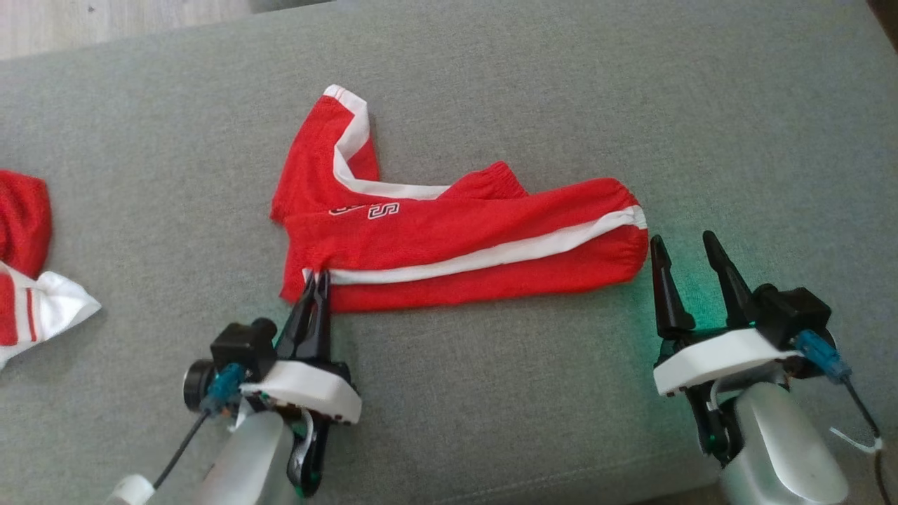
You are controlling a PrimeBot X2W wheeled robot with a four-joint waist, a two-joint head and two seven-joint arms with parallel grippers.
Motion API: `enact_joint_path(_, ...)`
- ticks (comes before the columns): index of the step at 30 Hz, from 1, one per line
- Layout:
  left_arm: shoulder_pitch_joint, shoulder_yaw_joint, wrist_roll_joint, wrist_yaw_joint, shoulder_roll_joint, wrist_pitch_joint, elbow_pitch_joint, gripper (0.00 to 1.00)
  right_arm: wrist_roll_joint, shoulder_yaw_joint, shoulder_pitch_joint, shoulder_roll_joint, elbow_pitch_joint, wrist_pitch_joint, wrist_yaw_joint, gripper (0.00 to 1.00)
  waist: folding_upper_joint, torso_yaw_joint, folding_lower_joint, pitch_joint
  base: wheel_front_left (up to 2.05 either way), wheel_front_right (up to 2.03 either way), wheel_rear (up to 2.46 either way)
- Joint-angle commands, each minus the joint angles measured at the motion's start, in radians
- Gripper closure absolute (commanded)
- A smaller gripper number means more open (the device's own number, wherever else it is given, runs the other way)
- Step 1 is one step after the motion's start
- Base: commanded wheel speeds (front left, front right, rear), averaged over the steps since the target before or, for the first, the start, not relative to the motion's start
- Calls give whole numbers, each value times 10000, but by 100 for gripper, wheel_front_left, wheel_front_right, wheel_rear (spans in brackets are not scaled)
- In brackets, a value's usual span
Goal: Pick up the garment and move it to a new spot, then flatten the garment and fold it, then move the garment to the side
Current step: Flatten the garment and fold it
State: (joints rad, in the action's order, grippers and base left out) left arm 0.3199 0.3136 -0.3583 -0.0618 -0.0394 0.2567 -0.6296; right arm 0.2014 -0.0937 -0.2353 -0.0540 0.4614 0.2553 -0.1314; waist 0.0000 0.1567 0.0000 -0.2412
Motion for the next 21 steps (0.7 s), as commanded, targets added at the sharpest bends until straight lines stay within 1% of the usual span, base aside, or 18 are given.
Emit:
enact_joint_path(1,63,-462,255,74,-108,51,669,100,36,-210,-154,37,-252,65,7,0,0,-77,0,99,0,0,0)
enact_joint_path(6,-356,-728,526,88,-108,51,1814,100,172,-158,36,37,-272,65,7,0,0,-383,0,548,0,0,0)
enact_joint_path(8,-473,-735,524,78,-108,51,1988,100,214,-147,99,37,-290,65,7,0,0,-478,0,661,0,0,0)
enact_joint_path(10,-726,-740,278,19,-108,51,2235,100,262,-139,245,37,-280,65,7,0,0,-664,0,850,0,0,0)
enact_joint_path(13,-1018,-707,218,6,-108,51,2415,100,403,-242,434,37,-184,65,7,0,0,-882,0,1076,0,0,0)
enact_joint_path(17,-1345,-687,201,31,-108,51,2371,100,880,-480,511,37,-46,65,7,0,0,-1129,0,1201,0,0,0)
enact_joint_path(21,-1541,-754,188,80,-108,51,2211,100,1394,-1164,341,-118,122,65,7,0,0,-1295,0,1204,0,0,0)
